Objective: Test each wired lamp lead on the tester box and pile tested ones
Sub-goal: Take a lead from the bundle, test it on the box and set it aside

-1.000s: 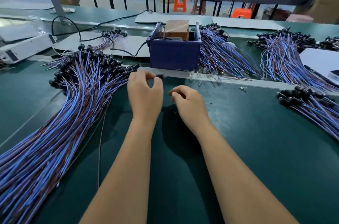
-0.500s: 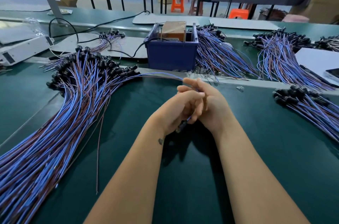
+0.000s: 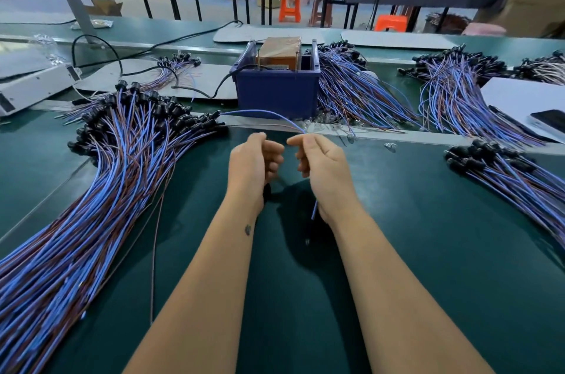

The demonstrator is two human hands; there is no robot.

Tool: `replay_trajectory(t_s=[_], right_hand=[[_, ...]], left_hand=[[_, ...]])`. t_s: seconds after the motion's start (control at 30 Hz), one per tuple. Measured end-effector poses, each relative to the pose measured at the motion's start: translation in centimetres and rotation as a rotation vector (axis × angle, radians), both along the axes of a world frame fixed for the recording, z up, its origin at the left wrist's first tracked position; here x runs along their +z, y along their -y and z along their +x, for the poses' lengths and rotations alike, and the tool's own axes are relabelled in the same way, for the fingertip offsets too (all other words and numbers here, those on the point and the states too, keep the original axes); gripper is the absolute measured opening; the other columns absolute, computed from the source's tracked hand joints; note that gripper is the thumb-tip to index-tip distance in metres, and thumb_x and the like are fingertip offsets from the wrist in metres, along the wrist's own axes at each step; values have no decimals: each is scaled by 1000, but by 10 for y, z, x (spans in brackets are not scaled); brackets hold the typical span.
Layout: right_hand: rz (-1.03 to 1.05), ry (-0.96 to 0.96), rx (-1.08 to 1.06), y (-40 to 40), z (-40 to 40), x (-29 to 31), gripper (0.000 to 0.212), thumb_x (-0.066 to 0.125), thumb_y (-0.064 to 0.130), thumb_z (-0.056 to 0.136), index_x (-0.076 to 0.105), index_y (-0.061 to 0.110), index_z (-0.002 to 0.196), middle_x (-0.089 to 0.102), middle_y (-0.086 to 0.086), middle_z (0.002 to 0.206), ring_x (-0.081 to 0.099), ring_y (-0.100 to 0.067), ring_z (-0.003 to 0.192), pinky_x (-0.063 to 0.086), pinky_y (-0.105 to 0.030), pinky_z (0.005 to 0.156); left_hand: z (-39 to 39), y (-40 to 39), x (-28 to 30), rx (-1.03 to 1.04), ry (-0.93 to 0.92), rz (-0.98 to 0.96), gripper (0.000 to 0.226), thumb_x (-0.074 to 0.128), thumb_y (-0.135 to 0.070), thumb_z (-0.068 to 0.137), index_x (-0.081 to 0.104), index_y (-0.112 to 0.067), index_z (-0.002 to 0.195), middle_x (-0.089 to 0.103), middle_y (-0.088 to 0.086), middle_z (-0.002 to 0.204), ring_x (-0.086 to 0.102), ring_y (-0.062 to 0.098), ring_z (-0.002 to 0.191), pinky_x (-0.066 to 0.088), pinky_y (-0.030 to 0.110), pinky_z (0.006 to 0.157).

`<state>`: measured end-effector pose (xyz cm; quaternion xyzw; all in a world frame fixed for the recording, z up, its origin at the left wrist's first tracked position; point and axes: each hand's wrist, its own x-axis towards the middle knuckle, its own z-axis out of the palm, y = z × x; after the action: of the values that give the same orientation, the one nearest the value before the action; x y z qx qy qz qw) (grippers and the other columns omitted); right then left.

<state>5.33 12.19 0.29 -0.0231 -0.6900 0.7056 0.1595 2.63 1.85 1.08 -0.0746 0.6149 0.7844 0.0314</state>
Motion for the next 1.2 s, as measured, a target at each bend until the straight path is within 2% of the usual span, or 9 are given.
replay_trajectory(t_s=[0.13,0.27,0.47,0.6,0.7,0.77,0.87,1.0,1.2], right_hand=[[-220,26,322,3,5,6,36,43,23,97,74,11,82,64,-3,69,54,-12,57,44,-18,53],[-105,140,431,-3,6,5,45,40,31,95,69,14,65,63,-7,65,53,-13,57,41,-26,58],[39,24,163,11,8,0,14,58,17,93,54,12,81,58,-2,72,53,-10,64,44,-21,59],[-3,89,-1,11,5,-3,15,57,10,95,47,16,85,58,-6,71,52,-9,54,44,-20,50],[5,90,-39,8,4,-4,11,56,9,96,54,16,87,63,-5,67,55,-8,52,46,-22,51],[107,79,-80,5,2,-6,11,59,11,94,62,17,85,68,-1,74,60,-7,60,50,-23,59],[266,74,-186,2,0,-7,10,67,17,89,71,23,82,71,-3,88,65,-13,79,52,-28,75],[175,72,-179,1,2,-4,16,72,11,85,73,25,76,73,3,75,67,-12,73,54,-27,72],[145,75,-180,3,1,-4,17,70,9,85,74,23,76,74,-2,78,70,-26,82,58,-41,81]], left_hand=[[3,-8,-2,-44,-89,-16,47,44,-23,102,67,-21,60,54,3,53,45,14,40,38,17,39],[-1,-2,-2,35,-101,101,30,48,-21,101,72,-15,83,68,0,66,51,11,43,37,16,38],[-1,3,-2,-16,-143,71,21,56,-16,99,72,-14,86,64,-5,62,56,12,52,47,23,47],[3,-2,-5,-144,-142,-20,20,58,-14,97,73,-6,88,65,12,74,51,25,62,45,22,45],[5,-5,-7,-187,-167,-62,19,58,-15,98,73,-4,94,63,22,84,51,28,70,46,28,54],[4,-6,-9,-160,-218,-152,18,59,-16,97,75,-12,91,72,15,86,62,24,74,50,30,65],[3,-5,-11,-132,-278,-303,21,59,-19,97,75,-24,85,76,-1,83,66,7,77,50,21,63],[0,-5,-14,-111,-302,-361,22,56,-19,98,74,-20,84,74,7,85,66,11,77,52,24,60],[-3,-4,-16,-134,-310,-355,22,55,-18,99,71,-15,85,73,-2,76,68,7,72,59,40,73]])
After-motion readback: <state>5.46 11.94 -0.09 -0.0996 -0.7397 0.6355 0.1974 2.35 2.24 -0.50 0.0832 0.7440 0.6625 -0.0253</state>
